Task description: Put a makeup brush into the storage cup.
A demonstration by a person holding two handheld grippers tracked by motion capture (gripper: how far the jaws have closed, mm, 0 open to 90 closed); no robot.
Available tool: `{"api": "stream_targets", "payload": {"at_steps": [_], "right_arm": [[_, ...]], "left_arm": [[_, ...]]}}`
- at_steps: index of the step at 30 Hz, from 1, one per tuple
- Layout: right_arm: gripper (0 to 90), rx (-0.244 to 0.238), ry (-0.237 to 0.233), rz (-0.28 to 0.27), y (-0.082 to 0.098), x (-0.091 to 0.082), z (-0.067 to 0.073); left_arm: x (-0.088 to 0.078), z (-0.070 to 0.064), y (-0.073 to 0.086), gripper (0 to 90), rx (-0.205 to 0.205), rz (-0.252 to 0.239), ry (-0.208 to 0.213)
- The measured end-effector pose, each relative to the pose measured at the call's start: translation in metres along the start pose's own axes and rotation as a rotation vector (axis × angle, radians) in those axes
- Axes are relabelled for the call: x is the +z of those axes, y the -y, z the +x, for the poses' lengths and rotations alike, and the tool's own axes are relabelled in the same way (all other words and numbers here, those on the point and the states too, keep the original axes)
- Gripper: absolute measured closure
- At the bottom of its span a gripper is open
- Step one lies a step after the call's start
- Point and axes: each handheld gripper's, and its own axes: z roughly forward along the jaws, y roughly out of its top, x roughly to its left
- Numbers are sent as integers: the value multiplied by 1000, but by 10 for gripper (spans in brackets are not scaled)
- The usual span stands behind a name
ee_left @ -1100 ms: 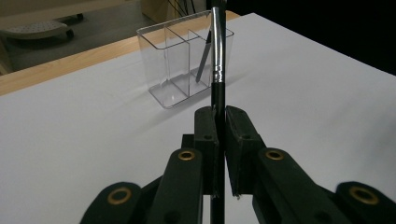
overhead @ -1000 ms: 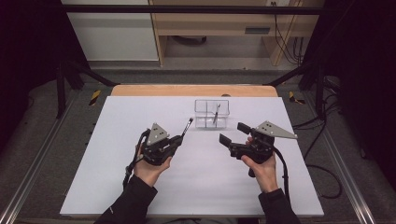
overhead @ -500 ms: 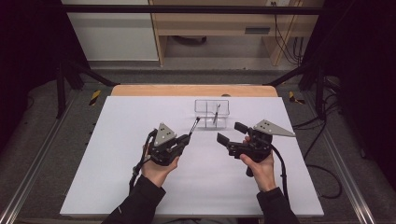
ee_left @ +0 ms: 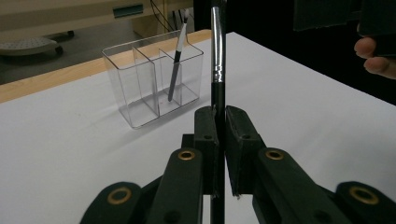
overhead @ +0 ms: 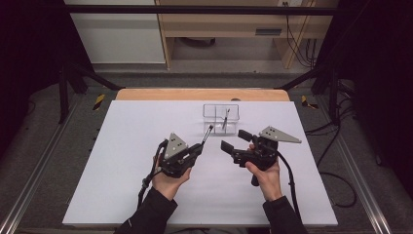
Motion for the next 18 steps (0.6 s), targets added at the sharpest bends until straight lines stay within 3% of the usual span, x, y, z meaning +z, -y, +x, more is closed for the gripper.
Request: {"api": "stream_targets", "payload": {"at_steps": [18], "right_arm": [[170, 49, -24, 22, 10, 12, 1]], "left_arm": [[6, -18, 6, 839, -1, -21, 26]]}}
